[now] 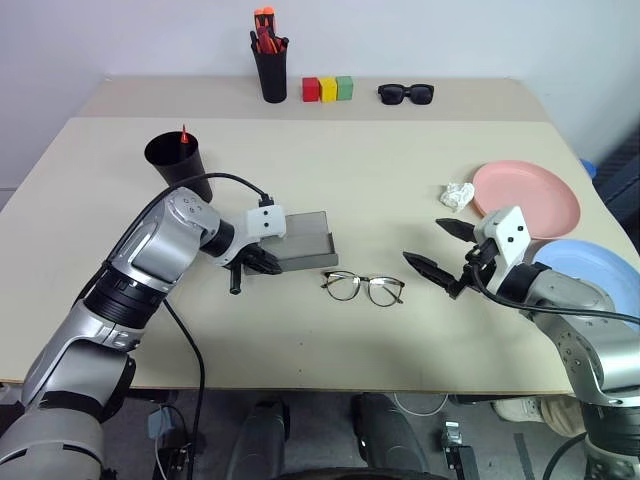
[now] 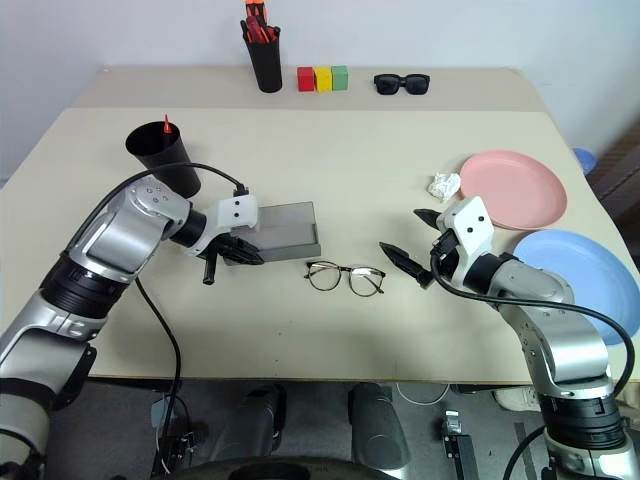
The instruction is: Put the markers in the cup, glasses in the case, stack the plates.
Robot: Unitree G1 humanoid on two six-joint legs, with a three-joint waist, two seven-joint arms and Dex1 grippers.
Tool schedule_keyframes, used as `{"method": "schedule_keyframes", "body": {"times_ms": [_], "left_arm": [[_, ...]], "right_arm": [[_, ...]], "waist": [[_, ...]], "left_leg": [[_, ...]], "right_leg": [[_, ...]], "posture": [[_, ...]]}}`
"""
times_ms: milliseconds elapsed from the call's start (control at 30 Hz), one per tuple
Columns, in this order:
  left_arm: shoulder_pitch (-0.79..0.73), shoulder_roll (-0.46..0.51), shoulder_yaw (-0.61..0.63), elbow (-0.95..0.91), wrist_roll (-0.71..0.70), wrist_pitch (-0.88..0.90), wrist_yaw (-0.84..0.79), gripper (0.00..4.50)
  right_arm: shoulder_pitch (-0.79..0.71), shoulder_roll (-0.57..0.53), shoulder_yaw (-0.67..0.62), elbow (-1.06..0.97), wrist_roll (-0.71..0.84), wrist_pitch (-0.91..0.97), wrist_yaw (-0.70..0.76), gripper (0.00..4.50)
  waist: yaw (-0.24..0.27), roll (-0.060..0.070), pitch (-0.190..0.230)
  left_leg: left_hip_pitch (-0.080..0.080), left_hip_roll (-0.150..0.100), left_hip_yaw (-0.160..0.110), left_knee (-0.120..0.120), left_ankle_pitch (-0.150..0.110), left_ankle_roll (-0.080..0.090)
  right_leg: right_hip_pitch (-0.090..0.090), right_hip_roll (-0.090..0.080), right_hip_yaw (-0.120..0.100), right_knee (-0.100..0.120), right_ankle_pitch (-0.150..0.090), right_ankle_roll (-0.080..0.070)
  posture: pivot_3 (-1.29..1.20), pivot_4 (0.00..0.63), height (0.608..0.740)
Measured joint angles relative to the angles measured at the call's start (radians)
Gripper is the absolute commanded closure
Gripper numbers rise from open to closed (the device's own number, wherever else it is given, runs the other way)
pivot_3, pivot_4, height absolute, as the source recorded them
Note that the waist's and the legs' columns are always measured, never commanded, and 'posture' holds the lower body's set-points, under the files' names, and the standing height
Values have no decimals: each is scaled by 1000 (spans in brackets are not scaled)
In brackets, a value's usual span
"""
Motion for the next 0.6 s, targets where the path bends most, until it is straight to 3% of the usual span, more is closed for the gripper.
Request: {"method": "schedule_keyframes", "body": {"times_ms": [367,600], "left_arm": [[-90,-34,-41,223,19,-196,13,4391],[-90,-31,-43,237,21,-251,-15,4391]], "right_arm": [[-20,0,19,3,-4,5,15,0],[14,-2,16,3,-4,4,23,0]], "waist": [[0,0,0],[0,0,0]], "left_leg": [[0,0,0,3,0,0],[0,0,0,4,0,0]], "right_leg": [[0,0,0,3,0,0],[0,0,0,3,0,0]], "posture": [[0,150,740],[0,150,740]]}}
